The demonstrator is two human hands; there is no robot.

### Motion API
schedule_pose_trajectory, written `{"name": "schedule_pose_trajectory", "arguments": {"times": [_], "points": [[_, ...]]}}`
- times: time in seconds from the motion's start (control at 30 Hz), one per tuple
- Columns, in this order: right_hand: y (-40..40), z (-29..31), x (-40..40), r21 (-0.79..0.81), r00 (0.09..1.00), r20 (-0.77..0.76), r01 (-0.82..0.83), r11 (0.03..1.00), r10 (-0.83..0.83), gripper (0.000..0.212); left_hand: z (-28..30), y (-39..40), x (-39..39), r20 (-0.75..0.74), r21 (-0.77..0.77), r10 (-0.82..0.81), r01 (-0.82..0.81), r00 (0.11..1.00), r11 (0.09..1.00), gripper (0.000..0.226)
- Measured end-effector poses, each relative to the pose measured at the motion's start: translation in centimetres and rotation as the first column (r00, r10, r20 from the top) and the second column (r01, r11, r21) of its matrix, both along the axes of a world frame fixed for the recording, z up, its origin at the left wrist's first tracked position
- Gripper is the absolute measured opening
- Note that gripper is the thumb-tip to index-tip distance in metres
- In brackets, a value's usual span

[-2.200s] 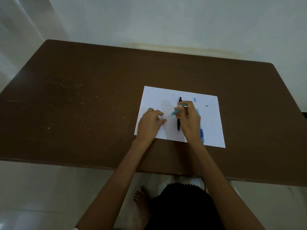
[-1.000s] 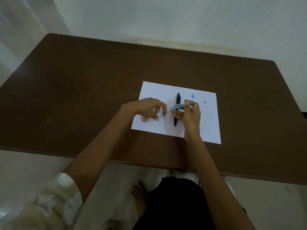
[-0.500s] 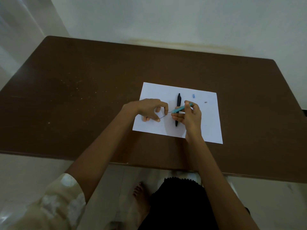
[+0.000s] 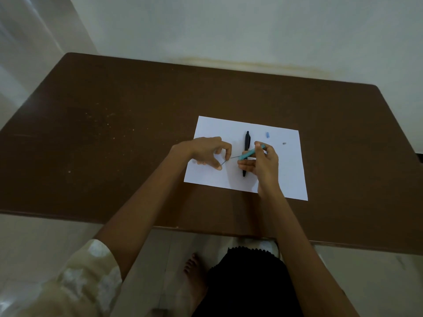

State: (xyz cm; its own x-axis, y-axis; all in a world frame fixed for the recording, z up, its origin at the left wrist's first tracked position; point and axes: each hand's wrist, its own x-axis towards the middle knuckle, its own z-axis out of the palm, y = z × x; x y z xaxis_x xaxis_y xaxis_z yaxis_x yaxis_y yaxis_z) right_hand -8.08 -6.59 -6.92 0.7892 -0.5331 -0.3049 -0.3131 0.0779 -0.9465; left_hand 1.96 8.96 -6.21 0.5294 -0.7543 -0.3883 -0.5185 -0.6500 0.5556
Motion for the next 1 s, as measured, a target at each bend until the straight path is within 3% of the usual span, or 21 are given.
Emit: {"name": "schedule_pose_trajectory", "arguments": {"times": [0.2, 0.37, 0.67, 1.0], "points": [[0.5, -0.3, 0.2, -0.114, 0.983, -0.123, -0.148, 0.982, 0.134, 0.026, -1.3, 0.9, -0.8, 0.024, -0.127, 0.147, -0.143, 0.989, 0.982, 0.03], [0.7, 0.0, 0.5, -0.148, 0.969, -0.151, -0.218, 0.965, 0.195, 0.027, -1.4, 1.1, -1.0, 0.076, -0.145, 0.098, -0.086, 0.992, 0.986, 0.032], [0.8, 0.2, 0.3, -0.17, 0.957, -0.188, -0.252, 0.953, 0.22, 0.024, -0.4, 0.5, -0.5, -0.023, -0.071, 0.071, -0.073, 0.997, 0.995, 0.026], [2.6, 0.4, 1.2, -0.163, 0.854, -0.35, -0.46, 0.873, 0.385, 0.018, -1.4, 1.4, -1.9, 0.081, -0.229, 0.195, -0.172, 0.978, 0.958, 0.03]]}}
